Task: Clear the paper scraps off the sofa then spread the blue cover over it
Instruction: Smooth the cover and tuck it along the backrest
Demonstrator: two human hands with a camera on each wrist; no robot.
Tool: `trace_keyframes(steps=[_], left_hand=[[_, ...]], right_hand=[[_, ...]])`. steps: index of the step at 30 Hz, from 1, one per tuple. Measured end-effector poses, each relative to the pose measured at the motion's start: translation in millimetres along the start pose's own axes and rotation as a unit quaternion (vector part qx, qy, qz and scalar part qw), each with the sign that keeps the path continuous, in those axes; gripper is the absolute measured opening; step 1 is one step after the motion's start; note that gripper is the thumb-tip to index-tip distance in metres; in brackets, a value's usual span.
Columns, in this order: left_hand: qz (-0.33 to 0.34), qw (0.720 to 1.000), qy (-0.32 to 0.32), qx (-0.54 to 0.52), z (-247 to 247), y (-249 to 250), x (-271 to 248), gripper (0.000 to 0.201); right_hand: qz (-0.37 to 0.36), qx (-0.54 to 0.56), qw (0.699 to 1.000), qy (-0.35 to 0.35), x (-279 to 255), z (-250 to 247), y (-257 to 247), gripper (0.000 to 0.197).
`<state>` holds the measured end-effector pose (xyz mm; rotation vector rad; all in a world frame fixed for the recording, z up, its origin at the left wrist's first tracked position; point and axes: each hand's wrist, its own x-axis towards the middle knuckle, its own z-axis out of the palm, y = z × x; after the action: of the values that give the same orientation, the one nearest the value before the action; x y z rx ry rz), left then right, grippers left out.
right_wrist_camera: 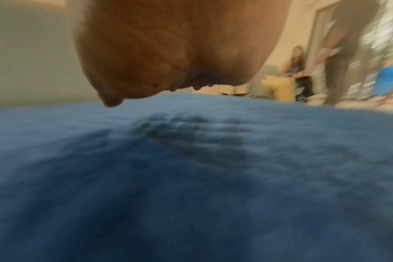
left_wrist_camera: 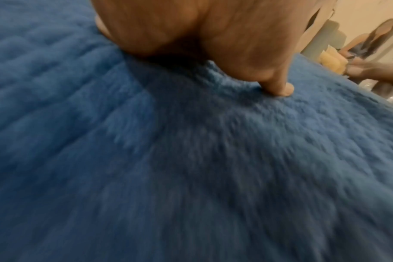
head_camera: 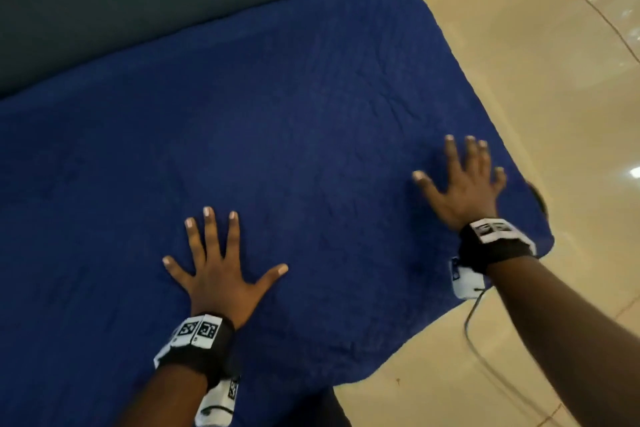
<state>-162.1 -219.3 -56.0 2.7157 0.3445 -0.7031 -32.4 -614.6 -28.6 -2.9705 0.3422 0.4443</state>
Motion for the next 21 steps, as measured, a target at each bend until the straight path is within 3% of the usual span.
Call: trace_keyframes(steps=[2,5,8,12,16,19,21], left_hand=[[-0.042,0.998,0.018,-0.033,16.1,-4.4,-18.7,0.130],[-0.131,0.987,0.034,-0.085,46.2,-29.3,-86.3,0.133],[-0.212,0.967,0.048,-0.130,84.4,-51.8,-145.4,0.137],[-0.211,0.968,0.048,-0.128,116.8,-58.4,-191.6,0.143],[-0.207,0.966,0.053,-0.146,131.3,-49.1,-208.6,0.126],[-0.144,0.984,0.044,-0.097,141.7,-34.9,-229.5,0.112],[-0.105,0.994,0.006,-0.033,154.3,-19.5,-249.6,0.116]], right_hand=[[-0.127,0.013,0.992,0.013,-31.0,20.8,-75.4,0.097],[-0.313,0.027,0.949,-0.042,-135.7,82.4,-190.2,0.101],[-0.358,0.016,0.929,-0.087,-207.3,128.7,-238.5,0.111],[-0.335,0.012,0.940,-0.064,-223.4,135.1,-185.1,0.113],[-0.208,0.014,0.977,-0.041,-191.0,104.7,-70.0,0.116],[-0.129,0.005,0.990,-0.058,-170.7,81.7,-16.3,0.116],[-0.083,0.011,0.994,-0.065,-161.1,71.2,-3.6,0.117]])
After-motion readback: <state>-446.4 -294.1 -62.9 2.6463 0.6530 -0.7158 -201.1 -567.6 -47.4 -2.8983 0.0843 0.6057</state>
